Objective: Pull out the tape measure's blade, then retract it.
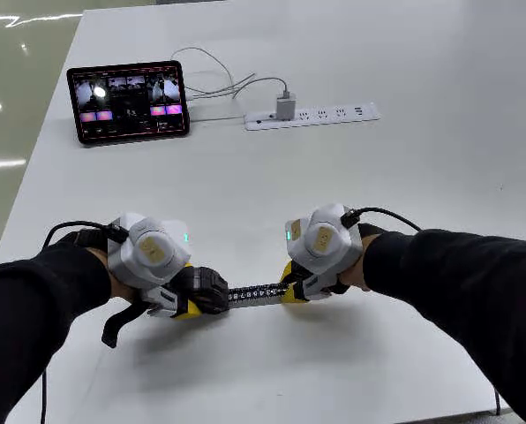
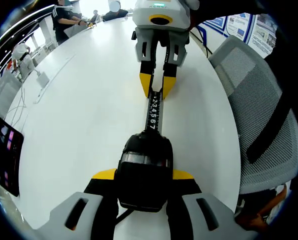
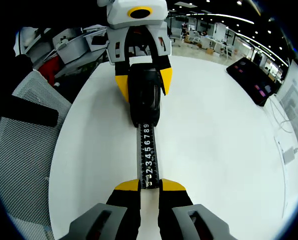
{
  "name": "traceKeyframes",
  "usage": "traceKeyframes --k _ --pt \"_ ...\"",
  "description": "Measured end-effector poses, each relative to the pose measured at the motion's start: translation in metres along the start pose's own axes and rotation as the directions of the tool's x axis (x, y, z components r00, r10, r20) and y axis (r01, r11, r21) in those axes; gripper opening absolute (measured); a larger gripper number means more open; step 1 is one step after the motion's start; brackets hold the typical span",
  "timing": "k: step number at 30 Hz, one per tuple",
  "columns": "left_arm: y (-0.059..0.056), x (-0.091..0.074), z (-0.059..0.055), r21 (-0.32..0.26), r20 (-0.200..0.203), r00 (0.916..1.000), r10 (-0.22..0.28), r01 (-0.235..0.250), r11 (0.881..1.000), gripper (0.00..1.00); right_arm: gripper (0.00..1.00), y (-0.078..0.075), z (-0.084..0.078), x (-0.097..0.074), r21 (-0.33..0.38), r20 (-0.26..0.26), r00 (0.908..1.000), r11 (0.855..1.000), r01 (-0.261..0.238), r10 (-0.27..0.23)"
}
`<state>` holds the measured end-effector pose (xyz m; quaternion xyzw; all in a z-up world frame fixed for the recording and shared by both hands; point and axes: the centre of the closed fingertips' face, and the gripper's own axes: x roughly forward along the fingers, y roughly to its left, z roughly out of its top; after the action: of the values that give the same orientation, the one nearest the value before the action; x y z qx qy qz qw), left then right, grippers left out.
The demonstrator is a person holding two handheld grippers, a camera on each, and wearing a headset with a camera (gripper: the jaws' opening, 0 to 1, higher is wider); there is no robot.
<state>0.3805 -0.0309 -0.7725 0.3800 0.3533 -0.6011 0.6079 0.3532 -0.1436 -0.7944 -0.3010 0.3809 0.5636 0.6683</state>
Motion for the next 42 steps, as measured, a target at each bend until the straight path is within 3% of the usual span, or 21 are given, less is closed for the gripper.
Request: traceKeyframes --k 42 --pt "0.000 0.000 0.000 -0.003 -0.002 1.0000 0.002 -0.002 1.000 0.31 0.08 -0.003 -0.027 -0.017 -0.002 -0.025 0.9997 1.000 0.005 -0.005"
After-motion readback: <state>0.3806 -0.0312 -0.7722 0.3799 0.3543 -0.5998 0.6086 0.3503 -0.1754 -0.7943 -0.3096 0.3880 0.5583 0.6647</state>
